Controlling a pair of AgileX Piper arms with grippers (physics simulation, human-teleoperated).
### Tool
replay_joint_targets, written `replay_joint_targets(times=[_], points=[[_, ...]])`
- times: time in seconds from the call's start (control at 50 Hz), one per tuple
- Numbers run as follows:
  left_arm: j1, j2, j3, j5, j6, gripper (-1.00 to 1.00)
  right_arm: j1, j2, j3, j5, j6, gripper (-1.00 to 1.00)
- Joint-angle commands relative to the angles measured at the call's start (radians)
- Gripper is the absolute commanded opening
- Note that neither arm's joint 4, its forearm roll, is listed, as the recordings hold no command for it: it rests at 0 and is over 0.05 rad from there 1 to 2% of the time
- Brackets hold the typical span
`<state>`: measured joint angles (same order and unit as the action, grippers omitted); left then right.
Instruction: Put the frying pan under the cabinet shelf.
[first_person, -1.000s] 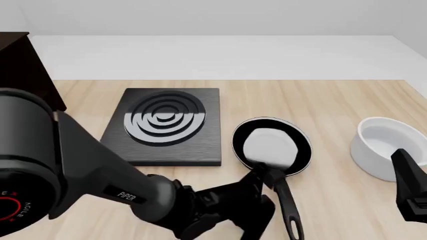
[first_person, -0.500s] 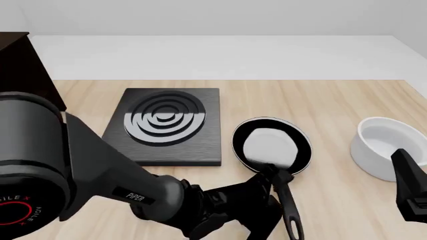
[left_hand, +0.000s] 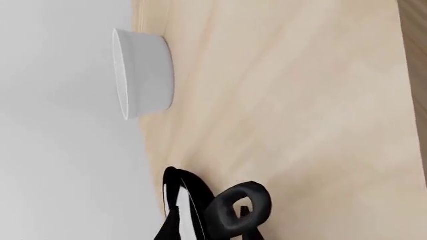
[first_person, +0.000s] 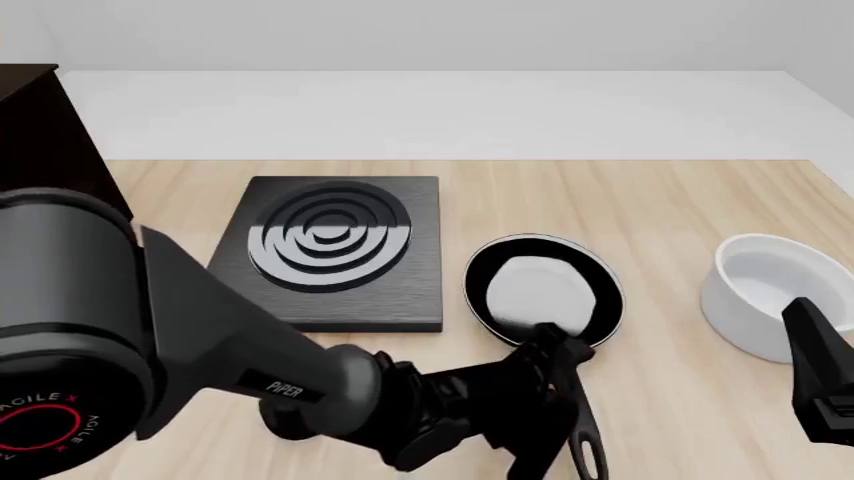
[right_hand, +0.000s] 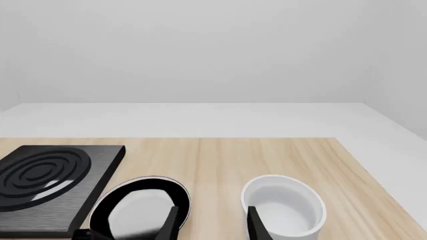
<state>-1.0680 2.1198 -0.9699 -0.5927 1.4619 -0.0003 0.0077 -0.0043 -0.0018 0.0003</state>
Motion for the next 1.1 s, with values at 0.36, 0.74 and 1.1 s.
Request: replay_joint_targets(times=[0.36,0.74,1.1], points=[[-0.043,0.1,-0.049,0.059,-0.172,1.0,0.0,0.0,0.0,0.0,0.0,1.0],[-0.085,0.101,-0.01,0.028,-0.156,1.0,0.0,0.0,0.0,0.0,0.0,1.0],[-0.049,0.1,0.005,0.019,-0.126,-1.0,0.0,0.0,0.0,0.0,0.0,1.0]])
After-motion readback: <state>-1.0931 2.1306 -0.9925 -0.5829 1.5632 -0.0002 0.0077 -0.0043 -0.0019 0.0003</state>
